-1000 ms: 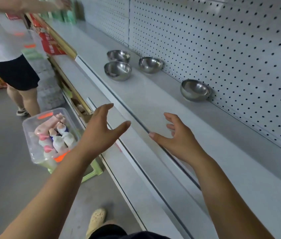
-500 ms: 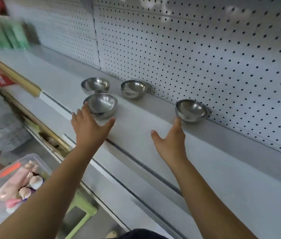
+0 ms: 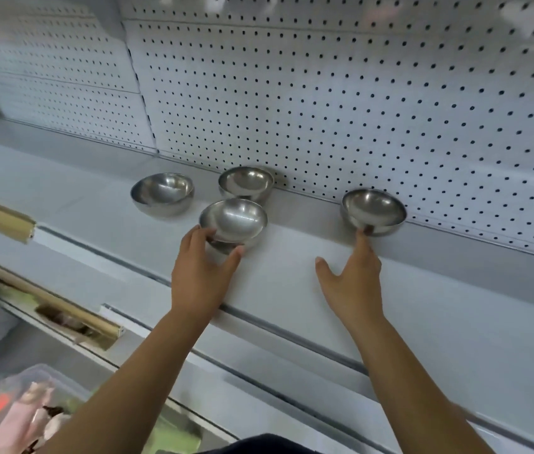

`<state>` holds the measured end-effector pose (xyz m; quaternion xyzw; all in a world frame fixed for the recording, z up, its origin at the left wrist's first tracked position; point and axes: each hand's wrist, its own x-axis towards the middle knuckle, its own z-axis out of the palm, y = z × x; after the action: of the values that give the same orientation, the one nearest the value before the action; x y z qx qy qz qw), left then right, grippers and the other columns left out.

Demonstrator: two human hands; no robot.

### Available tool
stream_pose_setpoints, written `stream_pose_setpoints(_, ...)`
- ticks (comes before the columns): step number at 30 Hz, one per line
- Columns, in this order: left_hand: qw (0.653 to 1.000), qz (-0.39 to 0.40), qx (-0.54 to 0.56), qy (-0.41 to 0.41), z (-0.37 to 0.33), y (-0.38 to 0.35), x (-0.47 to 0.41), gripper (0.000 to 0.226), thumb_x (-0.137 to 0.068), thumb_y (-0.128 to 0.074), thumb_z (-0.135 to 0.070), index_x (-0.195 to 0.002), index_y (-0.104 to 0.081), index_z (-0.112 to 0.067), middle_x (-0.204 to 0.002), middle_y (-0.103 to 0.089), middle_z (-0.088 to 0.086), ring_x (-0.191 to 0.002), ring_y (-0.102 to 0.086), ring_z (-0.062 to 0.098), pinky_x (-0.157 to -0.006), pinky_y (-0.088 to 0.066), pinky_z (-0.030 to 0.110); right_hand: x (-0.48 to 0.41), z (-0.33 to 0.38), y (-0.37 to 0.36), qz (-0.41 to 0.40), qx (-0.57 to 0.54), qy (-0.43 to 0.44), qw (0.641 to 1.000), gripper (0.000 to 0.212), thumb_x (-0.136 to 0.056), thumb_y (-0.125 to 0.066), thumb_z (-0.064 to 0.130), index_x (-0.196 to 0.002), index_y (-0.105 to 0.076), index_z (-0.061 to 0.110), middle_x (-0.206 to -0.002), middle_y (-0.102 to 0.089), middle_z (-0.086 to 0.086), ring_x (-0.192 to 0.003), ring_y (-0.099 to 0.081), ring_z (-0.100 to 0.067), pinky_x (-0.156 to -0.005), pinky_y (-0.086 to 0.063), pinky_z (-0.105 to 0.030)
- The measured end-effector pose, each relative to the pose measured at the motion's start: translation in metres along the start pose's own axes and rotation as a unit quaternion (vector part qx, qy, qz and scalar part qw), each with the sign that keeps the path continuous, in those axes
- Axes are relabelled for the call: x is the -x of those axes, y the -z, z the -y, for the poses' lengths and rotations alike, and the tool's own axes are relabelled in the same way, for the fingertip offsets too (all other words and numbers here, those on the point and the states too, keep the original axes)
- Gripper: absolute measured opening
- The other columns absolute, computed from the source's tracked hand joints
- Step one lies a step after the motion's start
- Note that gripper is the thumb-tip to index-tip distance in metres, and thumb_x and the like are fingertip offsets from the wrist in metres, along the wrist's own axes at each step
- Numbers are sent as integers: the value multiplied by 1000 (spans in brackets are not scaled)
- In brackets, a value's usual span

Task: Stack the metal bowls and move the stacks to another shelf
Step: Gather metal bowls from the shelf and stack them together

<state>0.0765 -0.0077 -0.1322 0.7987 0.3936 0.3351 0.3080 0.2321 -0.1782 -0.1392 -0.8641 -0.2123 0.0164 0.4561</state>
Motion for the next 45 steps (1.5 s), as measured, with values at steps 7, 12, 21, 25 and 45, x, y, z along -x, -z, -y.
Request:
stream_pose_setpoints(7, 997, 53, 51, -1, 3, -6, -16, 67, -82, -78, -55, -136, -48, -30, -131, -60, -12, -122, -58, 10, -99, -49, 33, 1, -1, -1, -45, -17, -13, 999, 89, -93, -74, 31, -162, -21, 10, -165, -29, -10, -153, -23, -27, -123, -24, -38)
stream_pose_setpoints(12, 998, 46, 53, -1, 7, -6, -15, 70, -84, -74, -59, -141, -43, -33, -133, -64, -13, -125, -60, 14, -100, -50, 40, -12, -4, 7, -82, -58, -62, 993, 91, -90, -77, 34, -161, -24, 16, -169, -11, -12, -157, -13, -26, -122, -21, -34)
stream_pose_setpoints(21, 998, 37, 45, -5, 9, -8, -17, 68, -86, -71, -61, -140, -44, -30, -132, -63, -16, -124, -60, 13, -94, -46, 34, -63, 1, 3, -118, -21, -84, 989, 89, -85, -81, 38, -156, -30, 21, -167, -5, -19, -149, -23, -39, -113, -39, -44)
stream_pose_setpoints(25, 999, 37, 29, -8, 13, -10, -17, 63, -90, -65, -59, -142, -42, -30, -134, -63, -14, -123, -60, 16, -88, -42, 30, -68, -10, -4, -136, -37, -76, 987, 73, -90, -77, 38, -147, -43, 8, -164, -19, -19, -143, -38, -39, -112, -40, -38)
stream_pose_setpoints(45, 997, 18, 70, -29, 15, -8, -10, 63, -102, -29, -59, -157, -30, -27, -145, -58, -11, -128, -60, 15, -99, -45, 34, -26, 59, -45, -14, -142, 158, 977, 57, -85, -77, 50, -132, -60, 23, -141, -54, 6, -131, -54, -7, -113, -45, -29)
